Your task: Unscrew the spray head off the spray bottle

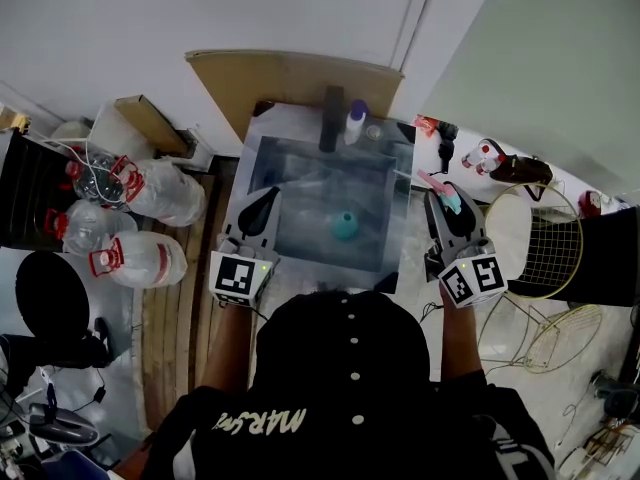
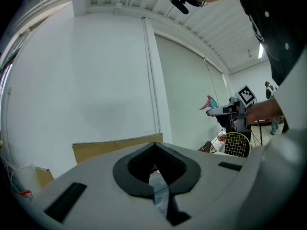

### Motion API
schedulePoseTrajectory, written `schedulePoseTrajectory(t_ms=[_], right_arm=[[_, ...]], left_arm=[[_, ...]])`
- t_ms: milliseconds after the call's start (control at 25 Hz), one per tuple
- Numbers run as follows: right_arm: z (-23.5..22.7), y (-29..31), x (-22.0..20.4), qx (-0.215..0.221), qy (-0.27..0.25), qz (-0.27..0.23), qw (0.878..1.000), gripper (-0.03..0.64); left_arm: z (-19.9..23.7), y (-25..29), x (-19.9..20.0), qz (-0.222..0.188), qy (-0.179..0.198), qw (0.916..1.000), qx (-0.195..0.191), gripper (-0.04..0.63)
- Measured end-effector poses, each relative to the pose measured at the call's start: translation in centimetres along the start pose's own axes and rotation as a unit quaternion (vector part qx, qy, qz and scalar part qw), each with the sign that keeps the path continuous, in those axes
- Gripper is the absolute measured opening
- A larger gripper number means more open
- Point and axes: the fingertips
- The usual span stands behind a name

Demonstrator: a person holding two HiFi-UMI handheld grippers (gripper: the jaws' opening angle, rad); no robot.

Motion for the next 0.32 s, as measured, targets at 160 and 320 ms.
schedulePoseTrajectory(t_ms=[160, 320], right_arm=[[0.05, 0.16, 0.04, 0.000, -0.001, -0.002, 1.000, 0.155], [0.18, 0.33, 0.16, 0.002, -0.004, -0.003, 1.000, 0.155]], left_arm=[[0.20, -0.23, -0.11, 0.001, -0.003, 1.0000, 0.002, 0.025], [0.32, -0.39, -0.15, 0.002, -0.001, 1.0000, 0.004, 0.025]])
Point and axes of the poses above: the fingertips, and each gripper's own axes: y forward along the fingers, z to its left, x out of its top, and after that the axes turned 6 degrees about z, right-handed
